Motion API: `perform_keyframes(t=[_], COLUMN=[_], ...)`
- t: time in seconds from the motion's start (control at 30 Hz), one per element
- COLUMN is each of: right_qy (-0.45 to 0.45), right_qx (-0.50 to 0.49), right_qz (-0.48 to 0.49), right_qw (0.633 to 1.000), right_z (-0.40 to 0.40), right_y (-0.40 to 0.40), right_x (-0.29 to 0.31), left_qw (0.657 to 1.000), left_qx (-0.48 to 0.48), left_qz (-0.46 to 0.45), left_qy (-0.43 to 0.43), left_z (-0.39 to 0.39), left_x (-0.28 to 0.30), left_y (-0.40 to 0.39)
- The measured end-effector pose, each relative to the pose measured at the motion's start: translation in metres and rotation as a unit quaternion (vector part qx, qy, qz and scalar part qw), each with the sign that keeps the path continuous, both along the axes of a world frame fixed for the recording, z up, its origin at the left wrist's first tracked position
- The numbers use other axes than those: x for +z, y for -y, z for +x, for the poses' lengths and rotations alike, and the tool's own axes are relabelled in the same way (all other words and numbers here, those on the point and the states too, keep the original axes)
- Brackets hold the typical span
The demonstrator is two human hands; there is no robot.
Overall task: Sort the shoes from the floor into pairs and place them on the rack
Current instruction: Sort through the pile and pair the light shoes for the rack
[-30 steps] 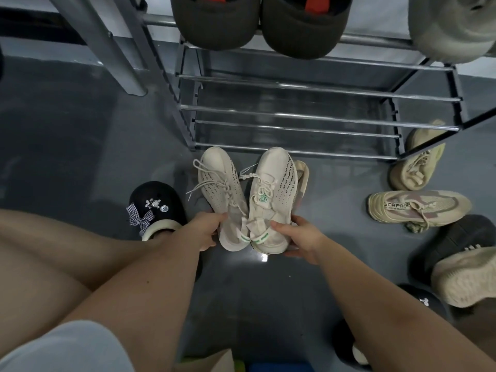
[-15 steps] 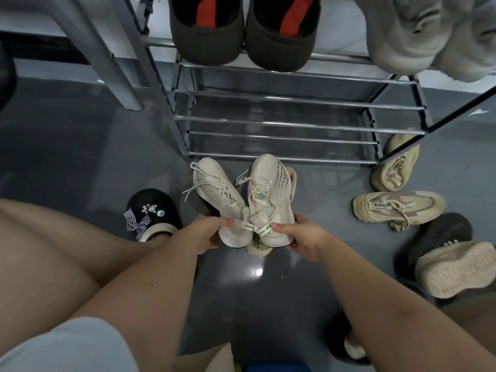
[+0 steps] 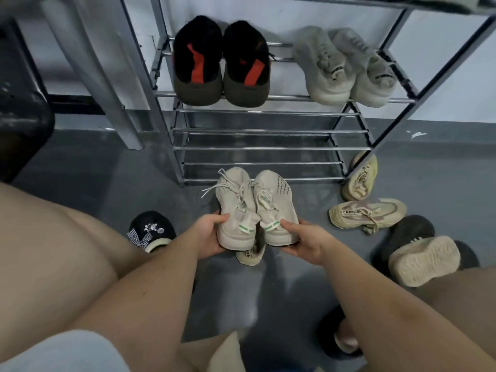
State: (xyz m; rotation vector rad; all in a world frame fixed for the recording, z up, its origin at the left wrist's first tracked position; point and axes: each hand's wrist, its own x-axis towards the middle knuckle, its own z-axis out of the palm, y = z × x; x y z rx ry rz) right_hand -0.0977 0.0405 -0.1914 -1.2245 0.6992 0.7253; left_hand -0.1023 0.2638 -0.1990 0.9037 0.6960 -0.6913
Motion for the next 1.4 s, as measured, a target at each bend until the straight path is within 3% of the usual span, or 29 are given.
perform_keyframes(t=[0.5,0.8,1.4], right_qy=[0.074,0.134,0.143], right_qx=[-0.084,-0.101,-0.108], right_qz=[0.084,0.117,-0.007], right_qw=[0.990,0.979,0.984], right_z=[-0.025,-0.011,0.094], right_y=[0.022,0.007,-0.071], right_x=[0.050,0.065,0.046], left_qw=[0.993,0.992,0.983], left_qx=[-0.050,0.001,0.137], left_qz=[-0.037,-0.040,0.007], left_qy=[0.099,0.123,0.122], left_z=[0.003,0.020,0.093], left_x=[0.044,0.060,0.044], left_y=[0.017,0.026,-0.029])
